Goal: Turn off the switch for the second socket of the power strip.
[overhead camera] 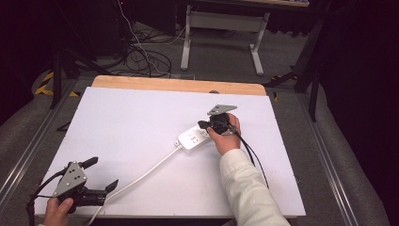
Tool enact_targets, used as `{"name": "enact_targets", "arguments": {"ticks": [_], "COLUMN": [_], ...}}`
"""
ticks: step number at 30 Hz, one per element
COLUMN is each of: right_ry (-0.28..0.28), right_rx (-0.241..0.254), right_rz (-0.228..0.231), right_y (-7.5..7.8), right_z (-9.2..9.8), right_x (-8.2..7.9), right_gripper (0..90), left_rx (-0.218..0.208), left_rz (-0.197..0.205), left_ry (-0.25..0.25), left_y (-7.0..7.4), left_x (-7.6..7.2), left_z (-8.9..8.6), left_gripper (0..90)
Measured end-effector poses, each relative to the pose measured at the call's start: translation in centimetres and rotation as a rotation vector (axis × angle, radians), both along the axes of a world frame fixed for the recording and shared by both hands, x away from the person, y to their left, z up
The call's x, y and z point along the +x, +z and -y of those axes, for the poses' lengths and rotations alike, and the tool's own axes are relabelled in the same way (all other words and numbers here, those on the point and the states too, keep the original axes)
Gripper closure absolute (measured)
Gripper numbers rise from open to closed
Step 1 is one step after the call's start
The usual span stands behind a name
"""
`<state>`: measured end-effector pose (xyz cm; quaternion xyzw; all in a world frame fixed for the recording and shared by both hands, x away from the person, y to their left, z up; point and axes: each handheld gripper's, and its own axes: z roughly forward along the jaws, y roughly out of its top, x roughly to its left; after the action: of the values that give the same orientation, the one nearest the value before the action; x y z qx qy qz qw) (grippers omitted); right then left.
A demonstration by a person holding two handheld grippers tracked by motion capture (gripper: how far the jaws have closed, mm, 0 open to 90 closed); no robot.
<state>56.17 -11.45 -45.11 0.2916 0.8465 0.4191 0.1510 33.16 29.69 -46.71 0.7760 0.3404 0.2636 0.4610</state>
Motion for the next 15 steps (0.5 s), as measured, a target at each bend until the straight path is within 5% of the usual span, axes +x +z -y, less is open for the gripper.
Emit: {"name": "enact_targets", "arguments": {"ticks": [15], "right_ry": [0.006], "right_rx": [-0.031], "right_rz": [-0.007], "right_y": [-0.74], "right_z": [-0.91], "right_x": [0.16], "right_gripper": [90.0], "left_rx": [0.006], "left_rz": [0.002], "left_ry": [-0.002], "left_y": [0.00], "left_x": [0.04], "left_z": [-0.02], "left_gripper": [2.4]}}
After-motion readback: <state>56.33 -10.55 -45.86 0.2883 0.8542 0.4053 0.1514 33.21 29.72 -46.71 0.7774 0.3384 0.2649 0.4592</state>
